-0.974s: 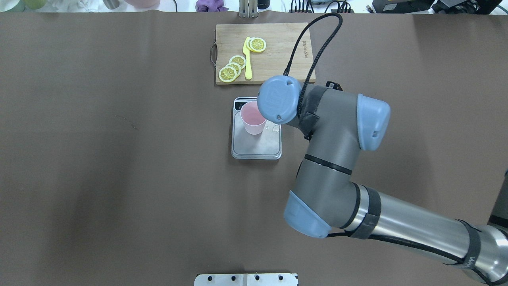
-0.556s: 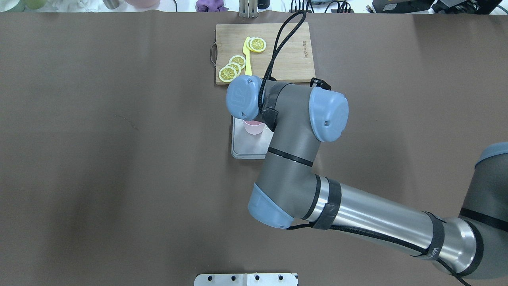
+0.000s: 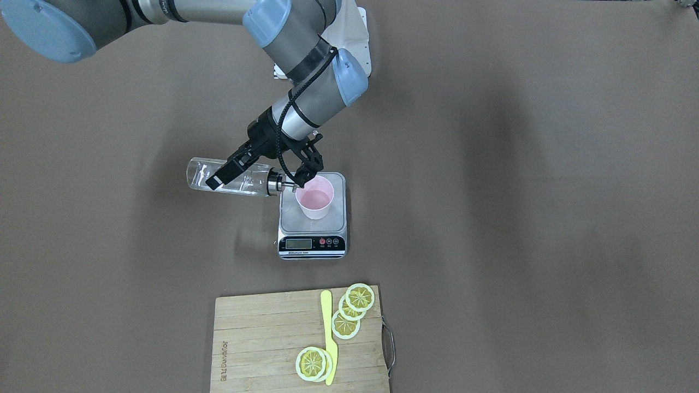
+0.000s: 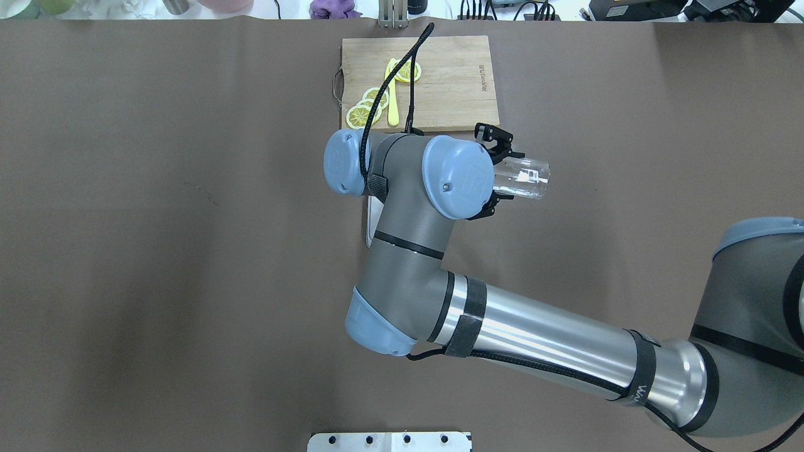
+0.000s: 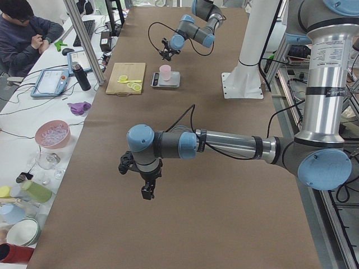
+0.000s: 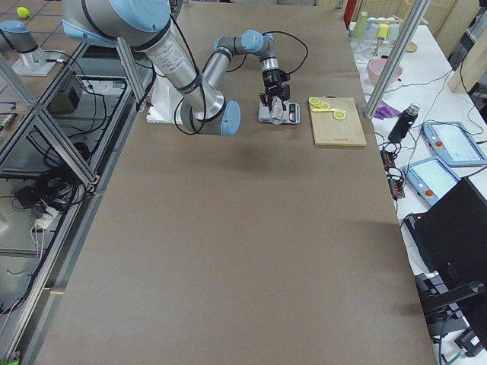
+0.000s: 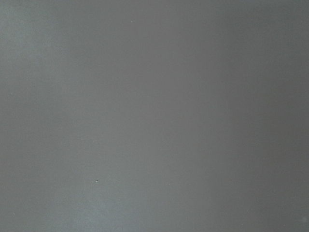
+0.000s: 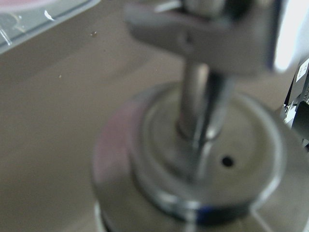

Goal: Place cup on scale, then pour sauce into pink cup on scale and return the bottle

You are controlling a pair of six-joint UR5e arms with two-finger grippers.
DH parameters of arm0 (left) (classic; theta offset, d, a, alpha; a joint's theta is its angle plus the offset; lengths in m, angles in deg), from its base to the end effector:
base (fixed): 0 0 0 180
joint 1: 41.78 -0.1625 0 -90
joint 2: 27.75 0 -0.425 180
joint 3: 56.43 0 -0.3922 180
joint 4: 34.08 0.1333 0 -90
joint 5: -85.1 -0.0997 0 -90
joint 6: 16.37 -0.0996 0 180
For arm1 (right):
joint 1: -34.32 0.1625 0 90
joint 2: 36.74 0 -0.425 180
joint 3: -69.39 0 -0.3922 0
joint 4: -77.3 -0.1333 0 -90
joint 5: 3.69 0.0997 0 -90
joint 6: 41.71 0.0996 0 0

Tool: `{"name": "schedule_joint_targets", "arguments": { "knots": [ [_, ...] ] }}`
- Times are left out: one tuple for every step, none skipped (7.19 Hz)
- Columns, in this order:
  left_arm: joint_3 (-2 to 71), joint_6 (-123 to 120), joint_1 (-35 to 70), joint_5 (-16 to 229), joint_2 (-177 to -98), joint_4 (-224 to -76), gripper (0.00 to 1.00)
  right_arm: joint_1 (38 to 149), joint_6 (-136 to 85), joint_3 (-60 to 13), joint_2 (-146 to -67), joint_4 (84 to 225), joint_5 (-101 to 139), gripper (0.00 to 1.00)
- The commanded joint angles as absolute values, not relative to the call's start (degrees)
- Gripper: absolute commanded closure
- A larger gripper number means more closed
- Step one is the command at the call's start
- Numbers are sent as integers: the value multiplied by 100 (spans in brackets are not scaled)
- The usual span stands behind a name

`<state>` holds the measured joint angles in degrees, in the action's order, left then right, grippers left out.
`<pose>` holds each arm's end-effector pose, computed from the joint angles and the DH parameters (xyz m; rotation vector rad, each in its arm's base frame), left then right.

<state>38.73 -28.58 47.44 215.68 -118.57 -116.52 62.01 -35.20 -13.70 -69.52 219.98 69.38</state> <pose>-0.0618 -0.4946 0.6250 0.0443 0.7087 0.2074 -0.5475 -0.4706 0.1901 0.1385 0.2779 -0.9725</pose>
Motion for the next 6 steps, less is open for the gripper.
{"name": "schedule_joint_targets", "arguments": {
  "knots": [
    [3867, -2858, 4743, 21571, -11855, -11652, 2, 6043, -3520, -1314, -6900, 22529, 6602, 100],
    [3875, -2858, 4743, 21571, -11794, -11652, 2, 5973, -3520, -1305, -6882, 22653, 6505, 100],
    [3875, -2858, 4743, 21579, -11793, -11652, 2, 5964, -3520, -1131, -6752, 22767, 6495, 100],
    [3884, -2858, 4743, 21579, -11793, -11652, 2, 5964, -3520, -1016, -6689, 22786, 6486, 100],
    [3875, -2858, 4743, 21579, -11793, -11661, 2, 5964, -3520, -1006, -6636, 22786, 6486, 100],
    [3875, -2867, 4743, 21579, -11793, -11661, 2, 5964, -3520, -998, -6636, 22829, 6486, 100]
  ]
}}
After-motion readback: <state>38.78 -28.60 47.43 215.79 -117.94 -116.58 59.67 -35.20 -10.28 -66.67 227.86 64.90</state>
